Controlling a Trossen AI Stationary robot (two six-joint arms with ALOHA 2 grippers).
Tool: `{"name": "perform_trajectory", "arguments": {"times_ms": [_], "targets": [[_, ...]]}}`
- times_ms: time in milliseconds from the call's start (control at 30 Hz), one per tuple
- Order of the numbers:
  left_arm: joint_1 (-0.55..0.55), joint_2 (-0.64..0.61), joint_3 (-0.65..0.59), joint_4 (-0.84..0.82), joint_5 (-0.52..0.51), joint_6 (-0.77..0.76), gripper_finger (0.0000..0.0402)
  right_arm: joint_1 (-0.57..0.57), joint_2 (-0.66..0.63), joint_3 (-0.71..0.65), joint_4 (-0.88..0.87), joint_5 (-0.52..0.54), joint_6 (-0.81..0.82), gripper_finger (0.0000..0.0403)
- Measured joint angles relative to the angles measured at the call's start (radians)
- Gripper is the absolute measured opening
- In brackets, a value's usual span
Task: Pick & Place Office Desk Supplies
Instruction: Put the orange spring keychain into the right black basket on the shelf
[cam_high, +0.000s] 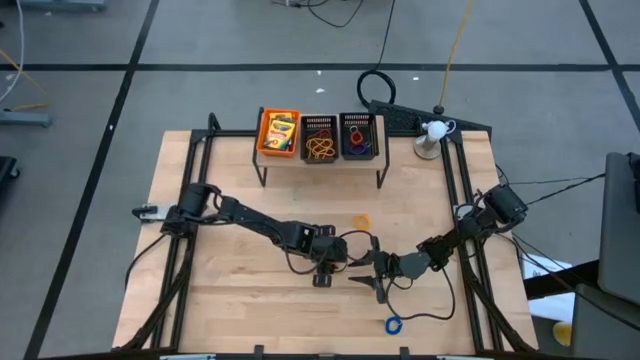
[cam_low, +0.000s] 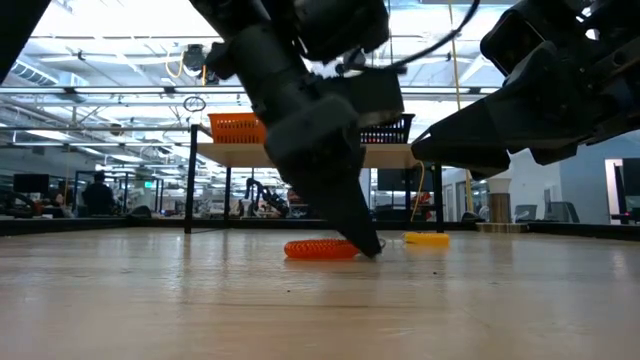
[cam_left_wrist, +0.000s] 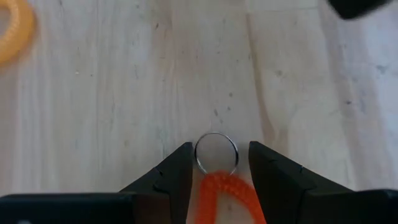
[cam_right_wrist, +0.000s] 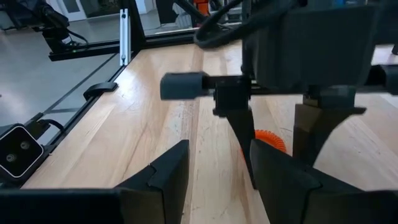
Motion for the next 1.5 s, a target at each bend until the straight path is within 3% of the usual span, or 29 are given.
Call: {"name": "perform_trajectory", "arguments": {"times_ms": [167, 333, 400, 633, 900, 1100, 1333, 1500], "targets": [[0.000, 0.008, 0.001, -0.003, -0.001, -0.003, 0.0135, 0.000, 0.000, 0.000, 0.000, 0.000, 0.000, 0.0160], [-0.001, 0.009, 0.001, -0.002, 0.011, 0.026, 0.0030, 0.000, 0.000, 0.000, -0.002, 0.000, 0.000, 0.0160], [-0.002, 0.009, 0.002, -0.002, 0.013, 0.035, 0.0012, 0.000, 0.000, 0.000, -0.003, 0.000, 0.000, 0.0160], [0.000, -0.001, 0.051, -0.093, -0.015, 0.083, 0.0002, 0.000, 0.000, 0.000, -0.005, 0.000, 0.000, 0.0160], [0.000, -0.115, 0.177, -0.339, -0.213, 0.167, 0.0000, 0.000, 0.000, 0.000, -0.006, 0.000, -0.003, 0.0160], [0.005, -0.225, 0.279, -0.378, -0.329, 0.256, 0.0000, 0.000, 0.000, 0.000, -0.012, 0.000, -0.003, 0.0160], [0.066, -0.280, 0.446, -0.401, -0.332, 0.305, 0.0000, 0.000, 0.000, 0.000, -0.013, 0.002, -0.003, 0.0160], [0.162, -0.278, 0.559, -0.392, -0.229, 0.324, 0.0000, -0.009, 0.000, 0.000, -0.013, 0.003, -0.003, 0.0160]]}}
